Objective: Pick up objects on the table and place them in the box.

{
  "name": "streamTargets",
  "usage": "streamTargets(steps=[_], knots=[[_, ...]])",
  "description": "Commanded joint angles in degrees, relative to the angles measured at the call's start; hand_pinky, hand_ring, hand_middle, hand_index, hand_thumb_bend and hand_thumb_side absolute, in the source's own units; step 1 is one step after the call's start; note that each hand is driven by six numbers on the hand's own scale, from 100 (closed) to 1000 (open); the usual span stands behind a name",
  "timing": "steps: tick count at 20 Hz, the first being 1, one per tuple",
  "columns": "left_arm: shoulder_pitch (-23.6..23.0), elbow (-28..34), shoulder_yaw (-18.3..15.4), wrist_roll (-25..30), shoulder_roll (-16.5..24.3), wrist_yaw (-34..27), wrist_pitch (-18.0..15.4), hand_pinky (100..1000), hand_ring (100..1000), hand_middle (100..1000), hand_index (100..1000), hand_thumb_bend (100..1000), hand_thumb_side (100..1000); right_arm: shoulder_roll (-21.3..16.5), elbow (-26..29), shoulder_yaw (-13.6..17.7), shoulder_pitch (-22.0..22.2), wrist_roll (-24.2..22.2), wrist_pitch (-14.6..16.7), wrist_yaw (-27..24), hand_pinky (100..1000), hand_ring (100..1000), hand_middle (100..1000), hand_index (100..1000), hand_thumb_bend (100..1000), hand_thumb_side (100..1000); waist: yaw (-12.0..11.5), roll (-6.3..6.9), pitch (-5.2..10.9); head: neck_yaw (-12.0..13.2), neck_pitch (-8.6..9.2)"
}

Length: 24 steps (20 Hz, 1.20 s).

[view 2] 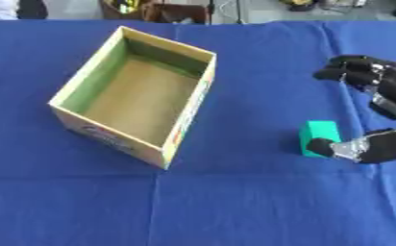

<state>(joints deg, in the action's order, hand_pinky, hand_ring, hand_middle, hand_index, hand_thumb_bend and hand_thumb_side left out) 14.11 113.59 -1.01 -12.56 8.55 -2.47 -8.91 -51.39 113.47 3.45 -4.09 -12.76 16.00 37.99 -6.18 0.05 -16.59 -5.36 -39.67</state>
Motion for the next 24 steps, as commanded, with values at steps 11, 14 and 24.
streamTargets(steps=[11,14,24], knots=[[0.4,1.0,0.0,0.5,1.1,-0.2,0.2,668,684,703,851,100,1000,-9.1,1.1,-2.6,-2.6,-14.3,-6.8,-2.8,827,958,801,940,558,637,-0.4,0.11,1.09,-3.5,0.5],[0.4,1.0,0.1,0.6,1.1,-0.2,0.3,668,685,703,850,100,1000,-9.8,1.1,-3.3,-3.7,-16.3,-8.4,-3.2,821,953,796,935,540,608,-0.5,0.2,1.01,-3.6,0.63],[0.4,1.0,0.2,0.9,0.9,-0.4,0.4,668,686,703,848,100,1000,-10.9,-1.2,-5.9,-7.4,-22.6,-12.0,-4.6,813,949,804,936,507,509,-1.2,0.31,0.6,-4.2,1.28]])
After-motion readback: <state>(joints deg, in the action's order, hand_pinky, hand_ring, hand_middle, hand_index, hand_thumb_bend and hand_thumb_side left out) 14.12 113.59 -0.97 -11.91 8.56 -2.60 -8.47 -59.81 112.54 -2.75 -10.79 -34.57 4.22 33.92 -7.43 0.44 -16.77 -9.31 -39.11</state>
